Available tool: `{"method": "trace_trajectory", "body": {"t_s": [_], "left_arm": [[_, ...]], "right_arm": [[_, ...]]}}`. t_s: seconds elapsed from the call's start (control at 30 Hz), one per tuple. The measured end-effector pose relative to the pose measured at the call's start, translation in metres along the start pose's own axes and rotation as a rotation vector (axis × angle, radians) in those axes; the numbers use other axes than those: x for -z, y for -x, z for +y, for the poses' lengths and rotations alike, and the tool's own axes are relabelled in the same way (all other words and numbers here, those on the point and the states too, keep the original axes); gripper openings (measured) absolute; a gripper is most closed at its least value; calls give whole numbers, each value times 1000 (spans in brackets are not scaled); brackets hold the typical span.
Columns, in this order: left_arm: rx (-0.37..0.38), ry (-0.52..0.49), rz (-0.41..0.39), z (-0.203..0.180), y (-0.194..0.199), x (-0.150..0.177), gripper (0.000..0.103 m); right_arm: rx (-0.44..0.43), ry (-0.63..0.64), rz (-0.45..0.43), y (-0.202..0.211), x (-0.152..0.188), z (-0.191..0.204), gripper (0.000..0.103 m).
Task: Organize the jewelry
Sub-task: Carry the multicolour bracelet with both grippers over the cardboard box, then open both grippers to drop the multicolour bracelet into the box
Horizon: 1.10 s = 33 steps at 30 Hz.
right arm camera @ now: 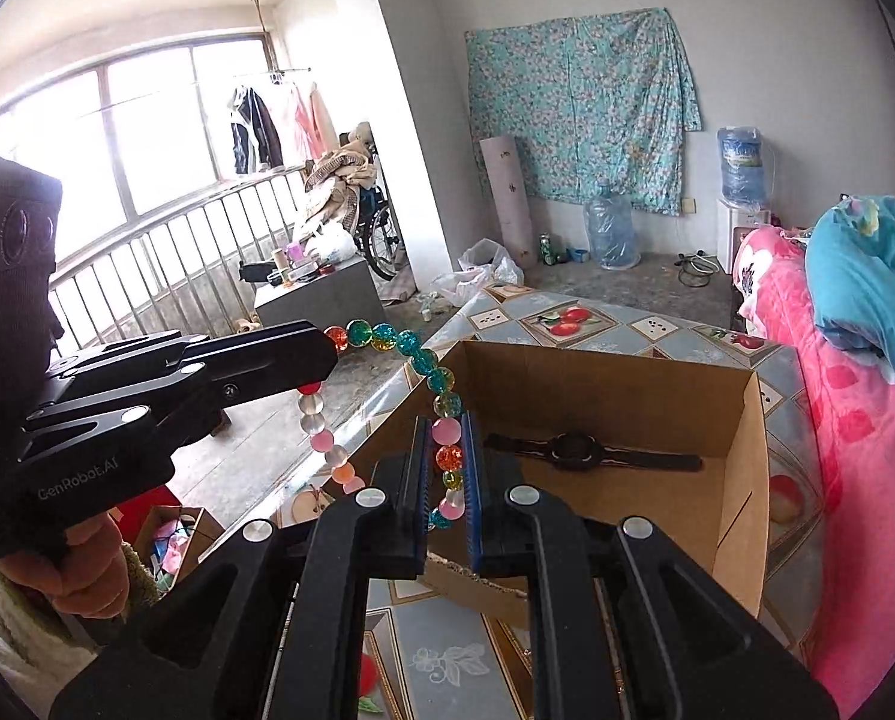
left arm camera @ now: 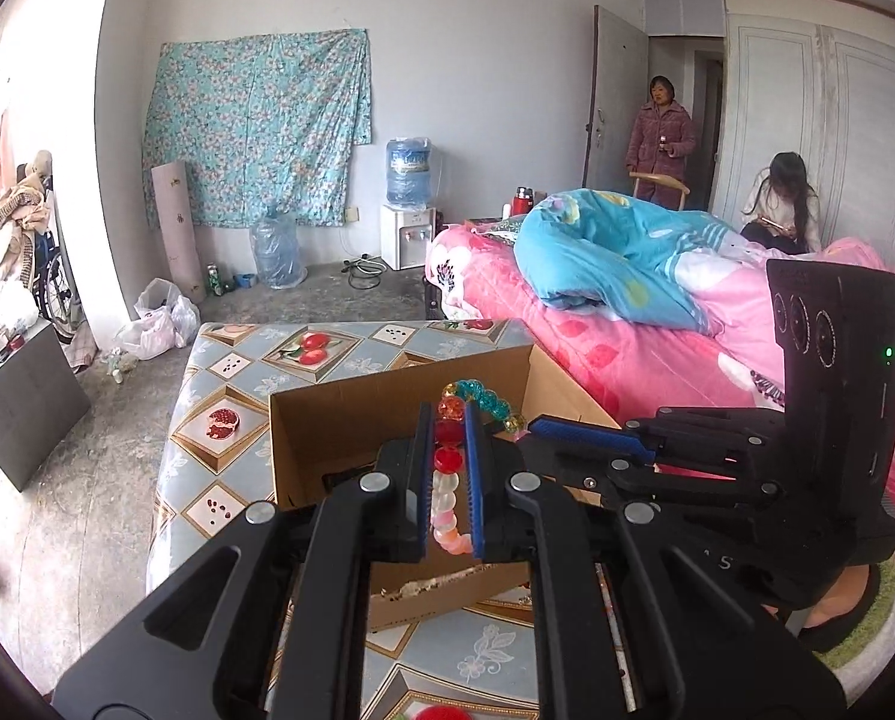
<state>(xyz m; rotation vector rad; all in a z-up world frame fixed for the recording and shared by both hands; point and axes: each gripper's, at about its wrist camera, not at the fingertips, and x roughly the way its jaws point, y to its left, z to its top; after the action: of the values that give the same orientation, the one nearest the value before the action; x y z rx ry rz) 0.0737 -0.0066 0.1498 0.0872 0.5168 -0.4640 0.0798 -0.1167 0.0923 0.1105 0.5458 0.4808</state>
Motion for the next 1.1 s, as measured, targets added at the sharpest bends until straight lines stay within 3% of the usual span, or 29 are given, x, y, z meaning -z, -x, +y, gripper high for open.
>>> {"method": "trace_trajectory", "body": {"t_s": [0.27,0.63,0.8,0.93,1.1], "left_arm": [[-38,28,96,27,-62,-4,9],[-56,72,340,57,-113,40,9],[-76,46,433,61,-136,50,9],[-91,56,437,66,-146,53,9],[-132,99,392,78,-144,53,9]], "right_arm": [[-40,-37,159,-65,-17,-32,10],[-111,-78,407,-130,23,-40,10],[-86,-64,539,-155,30,-40,11],[-63,-125,572,-168,30,-52,11],[-82,-155,521,-162,30,-56,11]]}}
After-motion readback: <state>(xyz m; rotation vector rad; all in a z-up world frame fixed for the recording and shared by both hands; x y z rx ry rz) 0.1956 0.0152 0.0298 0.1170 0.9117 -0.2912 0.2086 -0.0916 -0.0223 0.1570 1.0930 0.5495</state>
